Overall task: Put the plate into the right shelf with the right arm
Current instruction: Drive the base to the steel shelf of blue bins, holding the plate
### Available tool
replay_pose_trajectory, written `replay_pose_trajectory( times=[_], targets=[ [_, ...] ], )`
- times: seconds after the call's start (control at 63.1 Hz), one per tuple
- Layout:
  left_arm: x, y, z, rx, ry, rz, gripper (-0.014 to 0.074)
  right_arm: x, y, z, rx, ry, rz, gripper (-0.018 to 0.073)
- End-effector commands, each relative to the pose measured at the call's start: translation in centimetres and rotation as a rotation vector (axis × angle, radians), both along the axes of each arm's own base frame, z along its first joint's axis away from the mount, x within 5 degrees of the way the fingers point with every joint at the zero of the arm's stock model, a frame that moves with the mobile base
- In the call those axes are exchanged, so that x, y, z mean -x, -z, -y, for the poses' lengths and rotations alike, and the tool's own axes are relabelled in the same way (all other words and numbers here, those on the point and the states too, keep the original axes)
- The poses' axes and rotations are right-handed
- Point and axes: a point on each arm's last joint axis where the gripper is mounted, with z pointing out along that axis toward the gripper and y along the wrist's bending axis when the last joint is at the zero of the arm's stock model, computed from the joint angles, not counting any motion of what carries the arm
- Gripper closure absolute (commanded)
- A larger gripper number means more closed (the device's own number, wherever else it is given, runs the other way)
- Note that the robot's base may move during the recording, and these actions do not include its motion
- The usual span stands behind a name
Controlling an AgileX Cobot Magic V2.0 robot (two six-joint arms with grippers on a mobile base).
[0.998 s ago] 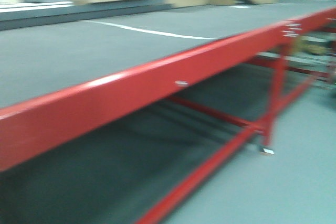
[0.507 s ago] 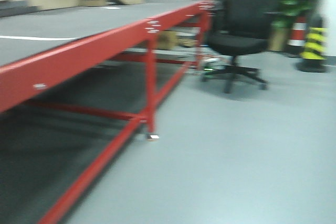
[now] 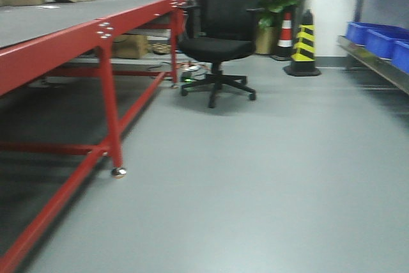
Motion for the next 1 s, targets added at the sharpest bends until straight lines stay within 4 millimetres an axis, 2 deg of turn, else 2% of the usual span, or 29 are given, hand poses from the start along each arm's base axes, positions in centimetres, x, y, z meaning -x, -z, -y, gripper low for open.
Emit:
replay_pose_trajectory(
  times=[0.0, 0.983],
  targets=[
    [-0.01, -0.53, 0.02, 0.011, 0.002, 0.086, 0.0643, 0.15, -1.65, 0.33, -0.032, 0.032, 0.099, 0.0503],
    [-0.01, -0.53, 0.02, 0.011, 0.002, 0.086, 0.0643, 0.15, -1.65, 0.33, -0.032, 0.032, 0.099, 0.0503]
  ],
)
